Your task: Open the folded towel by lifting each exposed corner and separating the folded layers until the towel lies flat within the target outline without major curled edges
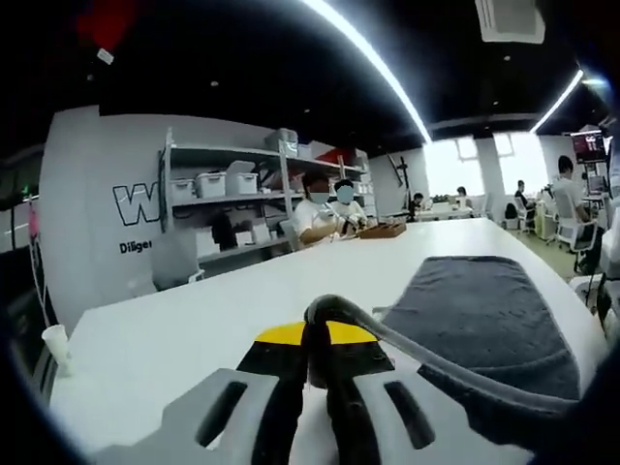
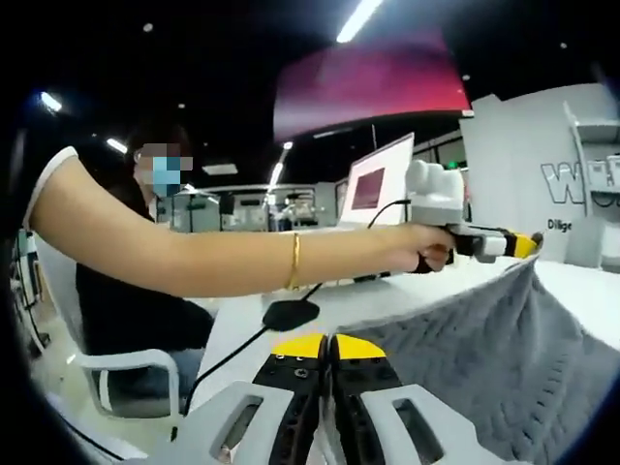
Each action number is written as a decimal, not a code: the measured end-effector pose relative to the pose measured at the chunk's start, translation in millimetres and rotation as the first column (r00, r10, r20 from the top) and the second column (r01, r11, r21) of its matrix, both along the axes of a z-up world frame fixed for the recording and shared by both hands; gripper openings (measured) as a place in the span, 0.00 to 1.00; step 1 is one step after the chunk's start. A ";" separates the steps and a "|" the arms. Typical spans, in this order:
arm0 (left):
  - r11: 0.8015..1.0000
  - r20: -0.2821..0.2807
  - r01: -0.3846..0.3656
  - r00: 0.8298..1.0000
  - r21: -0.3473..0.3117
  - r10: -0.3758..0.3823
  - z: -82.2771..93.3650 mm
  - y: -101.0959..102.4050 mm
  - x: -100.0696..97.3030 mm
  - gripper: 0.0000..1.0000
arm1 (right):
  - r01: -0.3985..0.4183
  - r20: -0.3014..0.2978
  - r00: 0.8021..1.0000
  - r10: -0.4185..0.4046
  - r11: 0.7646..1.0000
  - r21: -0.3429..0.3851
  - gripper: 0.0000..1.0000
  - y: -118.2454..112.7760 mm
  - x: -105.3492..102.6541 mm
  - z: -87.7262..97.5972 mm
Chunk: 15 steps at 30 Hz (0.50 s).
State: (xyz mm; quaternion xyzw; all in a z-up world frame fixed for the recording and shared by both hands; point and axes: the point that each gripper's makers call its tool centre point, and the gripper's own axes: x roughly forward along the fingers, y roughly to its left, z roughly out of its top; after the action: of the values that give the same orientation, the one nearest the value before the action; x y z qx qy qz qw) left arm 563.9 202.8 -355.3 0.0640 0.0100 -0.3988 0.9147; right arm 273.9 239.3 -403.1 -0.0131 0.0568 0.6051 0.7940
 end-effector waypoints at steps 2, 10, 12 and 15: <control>1.000 -0.016 -0.013 1.000 -0.011 0.013 -5.3 5.4 2.9 0.04 | -0.003 -0.007 1.000 0.002 1.000 -0.005 0.00 4.3 1.4 -2.6; 0.998 -0.065 -0.058 0.996 0.015 0.059 -31.3 27.1 11.3 0.04 | -0.015 -0.014 1.000 0.014 1.000 -0.026 0.00 18.7 -0.1 -8.4; 0.998 -0.088 -0.060 0.994 -0.004 0.060 -34.7 32.8 10.4 0.05 | -0.021 -0.015 1.000 0.021 0.999 -0.033 0.00 22.9 -2.6 -12.0; 0.995 -0.128 -0.101 0.987 0.011 0.101 -43.7 44.6 9.8 0.05 | -0.027 -0.022 0.999 0.026 0.999 -0.036 0.00 28.2 -6.0 -15.8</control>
State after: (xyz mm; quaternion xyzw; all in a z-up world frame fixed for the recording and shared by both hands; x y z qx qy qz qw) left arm 573.7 247.4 -399.0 0.0399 0.0730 -0.3552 0.9311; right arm 267.9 267.5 -418.9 -0.0218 0.0762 0.6145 0.7849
